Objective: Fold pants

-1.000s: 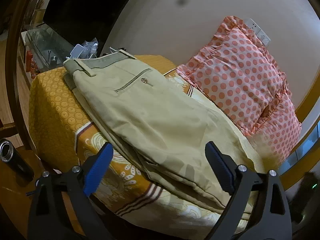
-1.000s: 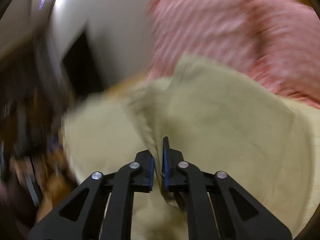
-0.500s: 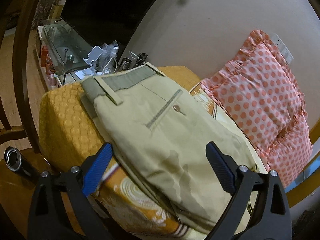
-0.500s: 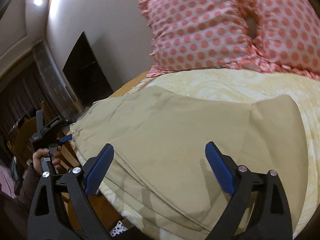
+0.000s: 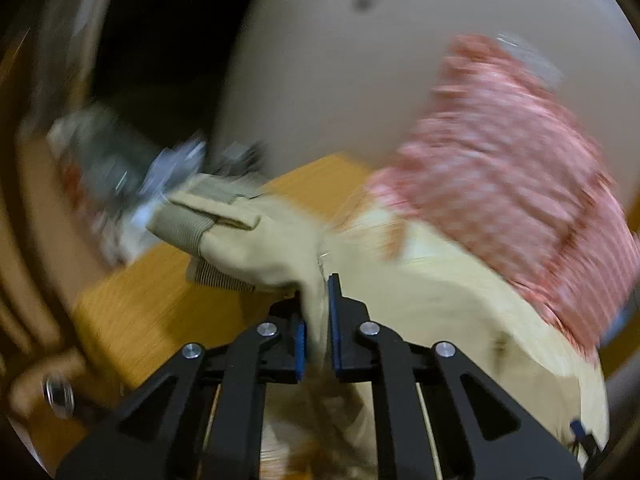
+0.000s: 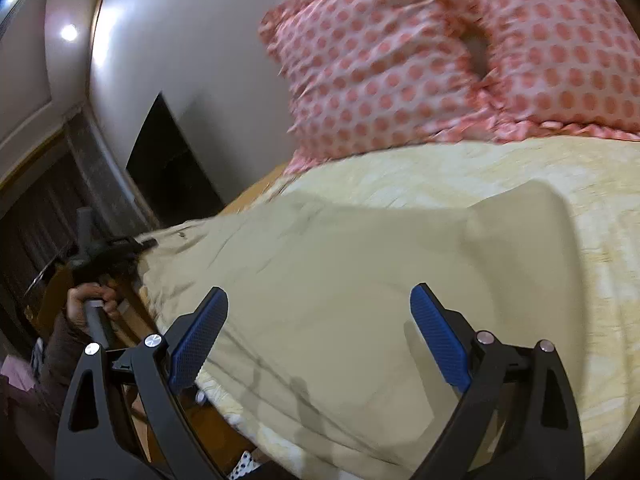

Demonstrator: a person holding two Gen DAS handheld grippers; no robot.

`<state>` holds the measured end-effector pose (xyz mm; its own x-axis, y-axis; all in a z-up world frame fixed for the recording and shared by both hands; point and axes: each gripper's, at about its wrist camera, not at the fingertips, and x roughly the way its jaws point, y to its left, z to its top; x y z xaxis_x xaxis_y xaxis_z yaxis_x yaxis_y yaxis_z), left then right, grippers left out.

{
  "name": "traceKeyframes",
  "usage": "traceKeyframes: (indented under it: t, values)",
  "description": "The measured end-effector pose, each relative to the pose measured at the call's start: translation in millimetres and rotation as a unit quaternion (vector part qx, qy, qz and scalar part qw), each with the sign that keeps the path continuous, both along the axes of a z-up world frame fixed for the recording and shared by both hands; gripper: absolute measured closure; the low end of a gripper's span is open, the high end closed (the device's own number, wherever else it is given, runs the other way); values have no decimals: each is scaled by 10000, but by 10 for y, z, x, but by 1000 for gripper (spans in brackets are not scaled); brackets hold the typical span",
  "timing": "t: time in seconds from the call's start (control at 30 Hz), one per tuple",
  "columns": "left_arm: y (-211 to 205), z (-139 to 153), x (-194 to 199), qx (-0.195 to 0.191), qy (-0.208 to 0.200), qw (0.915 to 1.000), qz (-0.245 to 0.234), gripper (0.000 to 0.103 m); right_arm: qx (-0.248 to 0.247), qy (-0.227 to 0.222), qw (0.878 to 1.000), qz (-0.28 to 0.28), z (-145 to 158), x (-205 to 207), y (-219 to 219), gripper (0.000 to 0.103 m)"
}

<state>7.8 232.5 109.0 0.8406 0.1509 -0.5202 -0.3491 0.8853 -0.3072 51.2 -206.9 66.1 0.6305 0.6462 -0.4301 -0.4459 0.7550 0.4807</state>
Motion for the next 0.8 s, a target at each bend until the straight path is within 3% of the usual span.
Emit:
traceKeyframes:
  t: [0.07,0.17,0.27,0.3,0.37,0.4,0.47,0.5,0.6,0.63,0.67,0.7,0.73,0.77,0.8]
  values:
    - [-440,281,92,491,-226,9970,-552,95,51,-64,9996,-259,42,-25,-174,8]
    - [-1348,564,158,1162,-601,9747,-1811,95,175,-125,9968,-763,97,-84,-501,8]
    - [-2253,504,100,1484,-682,9323,-3228,94,394,-75,9911,-1272,98,-159,-856,7]
    - [-2575,369,77,1574,-537,9137,-3708,94,504,-37,9884,-1433,88,-185,-983,7]
    - [-2971,90,39,1784,-259,8873,-4246,94,754,84,9828,-1686,52,-218,-1209,7]
    - [-3173,-118,8,1887,-45,8700,-4554,94,877,167,9805,-1751,30,-216,-1290,7]
    - [-3409,-441,-55,1940,368,8458,-4956,94,1131,376,9775,-1738,-29,-169,-1403,7]
    - [-3450,-532,-81,1936,478,8393,-5057,93,1200,456,9769,-1707,-54,-143,-1419,7]
    - [-3339,-560,-222,1950,402,8380,-5080,83,1248,740,9777,-1520,-138,15,-1384,7]
    - [-3223,-482,-249,1794,295,8424,-5072,77,1213,850,9782,-1456,-172,86,-1353,7]
    - [-3080,-397,-259,1634,202,8481,-5035,61,1170,972,9785,-1395,-211,161,-1325,7]
    - [-2894,-285,-253,1471,42,8622,-4847,51,1077,1141,9788,-1318,-264,269,-1275,7]
    - [-2698,-197,-228,1376,-99,8779,-4586,34,974,1279,9789,-1262,-313,354,-1230,7]
    - [-2572,-148,-179,1327,-154,8891,-4377,29,882,1364,9792,-1214,-355,403,-1188,7]
    - [-2353,-110,-86,1243,-129,9055,-4055,29,697,1484,9794,-1182,-407,487,-1128,7]
